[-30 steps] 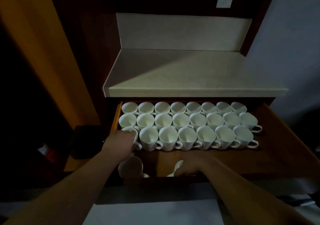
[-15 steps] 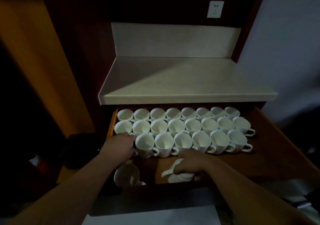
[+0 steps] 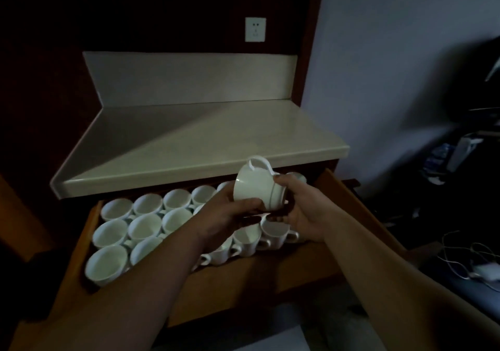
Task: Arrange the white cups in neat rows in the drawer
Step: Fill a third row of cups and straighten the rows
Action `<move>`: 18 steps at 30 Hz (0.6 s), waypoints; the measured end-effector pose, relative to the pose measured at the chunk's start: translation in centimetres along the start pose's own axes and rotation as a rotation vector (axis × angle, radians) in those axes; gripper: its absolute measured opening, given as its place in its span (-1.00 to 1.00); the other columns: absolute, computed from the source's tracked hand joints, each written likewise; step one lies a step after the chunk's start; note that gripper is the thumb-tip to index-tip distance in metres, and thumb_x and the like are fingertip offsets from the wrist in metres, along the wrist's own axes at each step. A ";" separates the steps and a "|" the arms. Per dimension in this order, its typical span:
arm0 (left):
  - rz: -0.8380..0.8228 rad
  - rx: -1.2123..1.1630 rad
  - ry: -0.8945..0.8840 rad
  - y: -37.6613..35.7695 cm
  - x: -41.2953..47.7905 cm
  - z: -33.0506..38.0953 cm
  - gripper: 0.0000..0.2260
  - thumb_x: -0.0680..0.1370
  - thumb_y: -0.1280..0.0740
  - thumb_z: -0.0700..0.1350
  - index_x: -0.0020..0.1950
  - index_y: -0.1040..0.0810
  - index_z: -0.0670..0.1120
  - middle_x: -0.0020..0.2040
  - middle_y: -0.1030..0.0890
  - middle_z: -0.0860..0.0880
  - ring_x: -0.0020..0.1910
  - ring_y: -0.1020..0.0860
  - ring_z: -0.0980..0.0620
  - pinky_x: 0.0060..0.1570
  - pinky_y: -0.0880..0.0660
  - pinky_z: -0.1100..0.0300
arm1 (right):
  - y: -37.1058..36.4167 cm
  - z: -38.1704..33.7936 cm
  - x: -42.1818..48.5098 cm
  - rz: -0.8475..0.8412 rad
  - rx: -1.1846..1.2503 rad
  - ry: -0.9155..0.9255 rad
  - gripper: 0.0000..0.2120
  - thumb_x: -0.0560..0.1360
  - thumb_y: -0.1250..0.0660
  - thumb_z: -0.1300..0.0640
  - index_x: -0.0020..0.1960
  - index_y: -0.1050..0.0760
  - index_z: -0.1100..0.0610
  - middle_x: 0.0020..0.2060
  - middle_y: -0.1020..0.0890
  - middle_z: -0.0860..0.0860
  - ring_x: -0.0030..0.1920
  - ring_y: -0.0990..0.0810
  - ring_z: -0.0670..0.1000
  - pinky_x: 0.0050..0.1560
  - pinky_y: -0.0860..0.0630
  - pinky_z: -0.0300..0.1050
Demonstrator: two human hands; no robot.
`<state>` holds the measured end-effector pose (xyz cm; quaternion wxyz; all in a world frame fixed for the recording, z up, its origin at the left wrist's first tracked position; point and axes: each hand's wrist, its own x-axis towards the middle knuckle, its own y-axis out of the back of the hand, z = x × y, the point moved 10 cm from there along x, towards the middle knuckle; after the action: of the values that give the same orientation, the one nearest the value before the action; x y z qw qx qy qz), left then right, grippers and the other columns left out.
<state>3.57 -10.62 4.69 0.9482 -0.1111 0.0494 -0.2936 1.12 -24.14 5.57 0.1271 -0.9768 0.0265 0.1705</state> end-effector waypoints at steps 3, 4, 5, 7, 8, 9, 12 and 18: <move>0.049 0.023 -0.004 -3.0 3.7 -0.1 -0.53 0.46 -0.51 -0.24 0.36 -0.55 -0.06 0.22 -0.65 -0.21 0.23 -0.62 -0.21 0.25 -0.53 -0.11 | 5.1 -3.0 0.6 -0.002 -0.117 0.072 -0.71 0.62 -0.32 0.06 0.27 -0.60 0.16 0.13 -0.70 0.22 0.01 -0.67 0.13 -0.02 -0.54 0.02; 0.060 0.041 -0.001 -4.0 5.0 -0.3 -0.48 0.42 -0.54 -0.25 0.37 -0.54 -0.07 0.22 -0.65 -0.22 0.21 -0.63 -0.22 0.24 -0.55 -0.12 | 6.8 -3.9 0.7 -0.015 -0.165 0.085 -0.71 0.61 -0.33 0.09 0.29 -0.60 0.15 0.17 -0.68 0.23 0.06 -0.65 0.17 -0.01 -0.55 0.05; 0.065 0.073 0.005 -5.0 6.3 -0.6 -0.43 0.39 -0.57 -0.23 0.38 -0.53 -0.07 0.24 -0.64 -0.23 0.21 -0.63 -0.22 0.24 -0.56 -0.14 | 8.5 -4.7 0.8 -0.039 -0.216 0.091 -0.72 0.59 -0.36 0.11 0.28 -0.60 0.13 0.17 -0.67 0.22 0.09 -0.64 0.18 0.01 -0.57 0.10; 0.084 0.195 0.021 -7.1 8.7 -1.0 -0.33 0.33 -0.64 -0.15 0.39 -0.49 -0.01 0.25 -0.64 -0.20 0.18 -0.66 -0.18 0.21 -0.59 -0.16 | 11.3 -6.0 0.9 -0.114 -0.319 0.092 -0.70 0.50 -0.45 0.13 0.22 -0.61 0.12 0.12 -0.71 0.20 0.12 -0.67 0.19 0.15 -0.58 0.22; 0.097 0.293 0.019 -8.0 9.9 -1.0 -0.31 0.31 -0.66 -0.11 0.38 -0.49 0.04 0.23 -0.65 -0.14 0.14 -0.68 -0.11 0.17 -0.62 -0.13 | 12.4 -6.6 1.0 -0.156 -0.381 0.093 -0.71 0.48 -0.49 0.16 0.18 -0.61 0.12 0.08 -0.73 0.17 0.10 -0.69 0.16 0.22 -0.57 0.23; 0.111 0.409 0.012 -8.9 10.9 -0.9 -0.31 0.30 -0.67 -0.06 0.37 -0.49 0.10 0.21 -0.66 -0.05 0.10 -0.69 -0.02 0.12 -0.64 -0.05 | 13.3 -7.1 1.1 -0.197 -0.456 0.099 -0.75 0.49 -0.50 0.18 0.16 -0.61 0.09 0.04 -0.75 0.12 0.07 -0.72 0.11 0.23 -0.59 0.18; 0.122 0.721 -0.007 -11.2 13.9 -0.9 -0.24 0.24 -0.69 0.10 0.37 -0.45 0.21 0.18 -0.64 0.13 0.03 -0.67 0.16 0.03 -0.63 0.12 | 16.4 -8.5 2.3 -0.225 -0.694 0.163 -0.74 0.50 -0.52 0.13 0.16 -0.60 -0.01 -0.01 -0.76 -0.03 0.03 -0.74 0.01 0.12 -0.68 0.07; 0.117 0.910 0.022 -13.4 16.9 -3.2 -0.19 0.28 -0.64 0.17 0.44 -0.33 0.25 0.17 -0.57 0.25 0.09 -0.58 0.30 0.08 -0.61 0.17 | 21.0 -8.0 6.7 -0.172 -1.120 0.238 -0.43 0.26 -0.60 -0.24 0.20 -0.50 -0.15 0.07 -0.61 -0.16 0.08 -0.62 -0.11 0.09 -0.66 -0.01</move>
<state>9.65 -31.59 4.35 0.9150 0.3225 -0.0685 -0.2326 8.00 -46.55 5.54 -0.3994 -0.9063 -0.1333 0.0364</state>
